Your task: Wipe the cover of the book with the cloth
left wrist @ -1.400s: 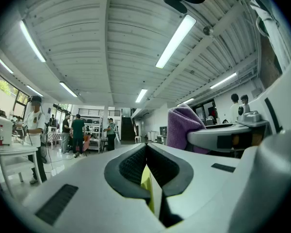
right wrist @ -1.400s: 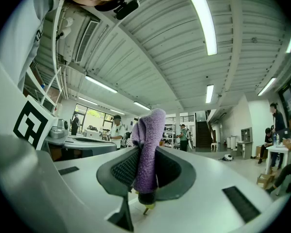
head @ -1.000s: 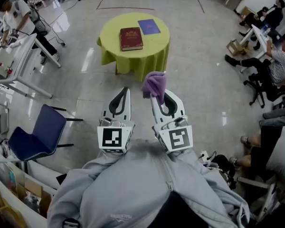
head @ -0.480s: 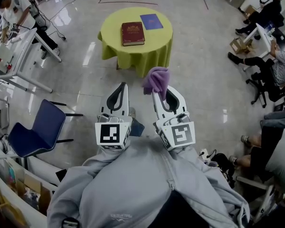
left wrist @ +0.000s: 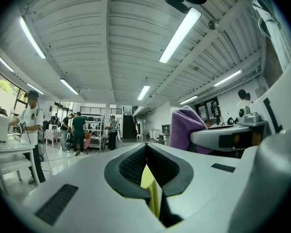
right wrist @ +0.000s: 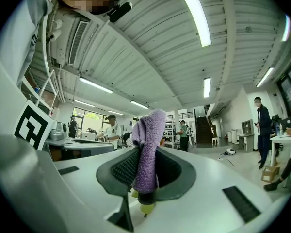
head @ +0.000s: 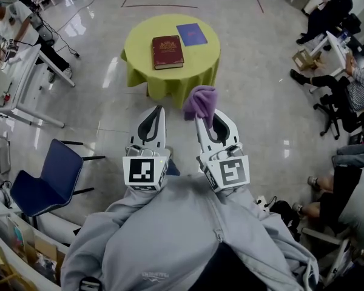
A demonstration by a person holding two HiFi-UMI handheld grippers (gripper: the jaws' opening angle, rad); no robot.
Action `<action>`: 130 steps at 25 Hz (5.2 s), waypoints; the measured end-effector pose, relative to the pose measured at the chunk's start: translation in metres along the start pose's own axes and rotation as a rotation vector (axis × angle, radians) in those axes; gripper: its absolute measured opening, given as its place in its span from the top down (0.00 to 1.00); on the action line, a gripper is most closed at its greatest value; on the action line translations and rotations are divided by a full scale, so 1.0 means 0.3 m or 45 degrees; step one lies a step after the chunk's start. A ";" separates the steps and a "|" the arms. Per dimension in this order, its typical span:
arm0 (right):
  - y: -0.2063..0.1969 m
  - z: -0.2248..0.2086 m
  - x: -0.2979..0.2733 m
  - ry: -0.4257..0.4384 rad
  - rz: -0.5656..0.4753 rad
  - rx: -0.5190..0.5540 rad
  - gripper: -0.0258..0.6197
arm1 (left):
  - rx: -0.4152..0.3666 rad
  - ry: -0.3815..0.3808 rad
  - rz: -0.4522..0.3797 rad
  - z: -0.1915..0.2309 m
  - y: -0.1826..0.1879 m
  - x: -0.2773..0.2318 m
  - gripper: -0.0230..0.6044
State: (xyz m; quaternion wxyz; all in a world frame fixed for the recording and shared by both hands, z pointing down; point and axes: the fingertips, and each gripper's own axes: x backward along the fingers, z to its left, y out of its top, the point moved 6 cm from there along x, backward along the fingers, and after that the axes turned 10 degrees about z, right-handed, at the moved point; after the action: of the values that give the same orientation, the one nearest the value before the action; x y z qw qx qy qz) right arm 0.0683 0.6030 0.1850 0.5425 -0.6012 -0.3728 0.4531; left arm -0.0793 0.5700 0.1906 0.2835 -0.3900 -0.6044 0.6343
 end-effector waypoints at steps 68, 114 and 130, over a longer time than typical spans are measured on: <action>0.096 -0.599 -1.566 0.048 0.129 0.046 0.82 | 0.146 -0.044 0.091 0.823 0.049 -1.457 0.93; 0.002 -0.829 -2.215 0.348 0.299 0.053 0.82 | 0.188 0.143 0.257 1.079 -0.025 -1.954 0.93; -0.222 -0.793 -2.349 0.431 0.464 0.121 0.82 | 0.249 0.161 0.429 1.110 -0.296 -1.945 0.93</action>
State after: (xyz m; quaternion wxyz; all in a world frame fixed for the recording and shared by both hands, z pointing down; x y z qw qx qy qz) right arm 0.0776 -0.1254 0.3500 0.5342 -0.6996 -0.1407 0.4533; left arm -0.0559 -0.0870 0.3554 0.2472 -0.4951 -0.4470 0.7028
